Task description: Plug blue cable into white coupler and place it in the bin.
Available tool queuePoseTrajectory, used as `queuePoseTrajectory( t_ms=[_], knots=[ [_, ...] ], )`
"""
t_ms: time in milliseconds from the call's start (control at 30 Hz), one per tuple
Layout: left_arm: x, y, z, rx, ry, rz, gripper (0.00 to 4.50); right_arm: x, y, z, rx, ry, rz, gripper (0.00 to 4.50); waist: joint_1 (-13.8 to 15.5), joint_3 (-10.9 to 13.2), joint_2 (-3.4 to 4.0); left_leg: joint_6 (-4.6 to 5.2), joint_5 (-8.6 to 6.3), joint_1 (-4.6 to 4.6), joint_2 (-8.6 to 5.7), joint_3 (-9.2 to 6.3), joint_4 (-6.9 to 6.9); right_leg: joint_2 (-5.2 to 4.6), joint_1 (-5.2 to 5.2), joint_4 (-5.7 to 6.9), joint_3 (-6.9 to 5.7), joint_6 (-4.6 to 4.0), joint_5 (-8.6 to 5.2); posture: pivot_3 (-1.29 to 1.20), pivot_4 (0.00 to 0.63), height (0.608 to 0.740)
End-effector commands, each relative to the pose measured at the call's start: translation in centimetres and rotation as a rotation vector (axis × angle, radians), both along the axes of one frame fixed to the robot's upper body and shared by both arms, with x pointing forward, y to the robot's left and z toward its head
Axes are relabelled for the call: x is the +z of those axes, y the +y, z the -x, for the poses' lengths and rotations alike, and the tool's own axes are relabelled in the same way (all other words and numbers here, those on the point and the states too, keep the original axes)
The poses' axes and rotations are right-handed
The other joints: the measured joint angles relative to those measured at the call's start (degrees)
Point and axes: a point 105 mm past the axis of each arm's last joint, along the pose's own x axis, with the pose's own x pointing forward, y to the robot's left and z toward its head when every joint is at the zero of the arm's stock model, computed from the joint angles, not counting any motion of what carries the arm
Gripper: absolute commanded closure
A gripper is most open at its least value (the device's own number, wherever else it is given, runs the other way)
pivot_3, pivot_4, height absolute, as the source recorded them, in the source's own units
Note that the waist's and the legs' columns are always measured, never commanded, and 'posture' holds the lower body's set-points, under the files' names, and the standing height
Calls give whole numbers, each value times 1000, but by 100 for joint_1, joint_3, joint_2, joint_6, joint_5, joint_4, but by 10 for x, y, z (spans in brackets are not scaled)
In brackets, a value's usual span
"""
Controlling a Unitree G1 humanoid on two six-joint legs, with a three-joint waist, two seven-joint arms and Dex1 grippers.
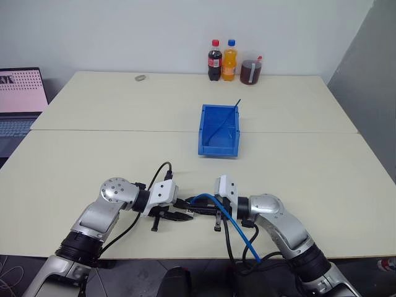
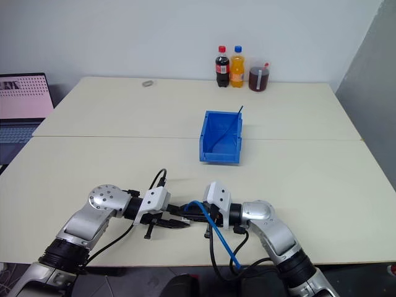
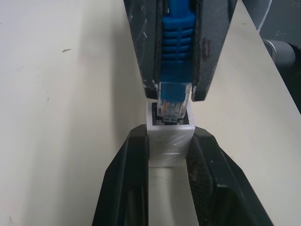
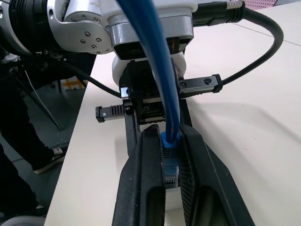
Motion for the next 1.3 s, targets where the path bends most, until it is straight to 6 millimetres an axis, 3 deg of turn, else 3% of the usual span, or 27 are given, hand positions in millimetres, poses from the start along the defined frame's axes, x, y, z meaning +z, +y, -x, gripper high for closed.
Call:
queuePoseTrajectory(
  t_ms=[33, 267, 667, 800, 1033, 1200, 1233, 1300],
  knots=[
    [3, 2, 0, -7, -15, -1, 3723, -10, 2, 3, 52, 9, 54, 4390, 0, 0, 0, 0, 0, 0, 0, 0, 0, 0, 0, 0, -1, 0, 0, 0, 150, 740],
    [3, 2, 0, -5, -15, 2, 3723, -19, 5, 1, 81, 31, 92, 4390, -1, 0, 0, 0, 0, 3, 1, 0, 0, 1, 1, 1, -1, -1, 0, 0, 150, 740],
    [1, 0, 2, 2, -11, 6, 3723, -49, 2, 23, 131, 100, 214, 4390, -2, -3, 0, 0, 0, 7, 1, 2, 0, 1, 4, 3, -1, -1, 0, 0, 150, 740],
    [0, -2, 2, 1, -9, 9, 3723, -57, 5, 23, 107, 153, 273, 4390, -2, -12, -1, 0, 0, 11, 0, 3, 0, 1, 8, 2, -1, -2, -1, 0, 150, 740],
    [0, -3, 1, 7, -21, 9, 3723, -43, 5, 20, 106, 155, 242, 4390, -3, -21, 1, 0, 0, 21, 1, 3, -1, 1, 15, 3, -1, -3, -2, 0, 150, 740],
    [3, 9, -2, 97, -29, 26, 3723, -2, -8, 0, 3, 46, 128, 4390, 5, -19, 2, 0, 0, 17, 0, 1, 0, -1, 15, 3, 1, -3, -2, 0, 150, 740],
    [5, 12, -2, 119, -26, 38, 3019, 5, -11, -2, -10, 35, 111, 4390, 4, -17, 4, 0, 0, 15, 0, 1, 1, -2, 15, 2, 2, -3, -1, 0, 150, 740],
    [10, 19, -2, 162, -36, 50, 2790, 16, -14, -4, -33, 18, 87, 4390, 2, -11, 0, 0, 0, 6, 0, 1, 4, -3, 8, 3, 2, -1, 0, 0, 150, 740]
  ],
)
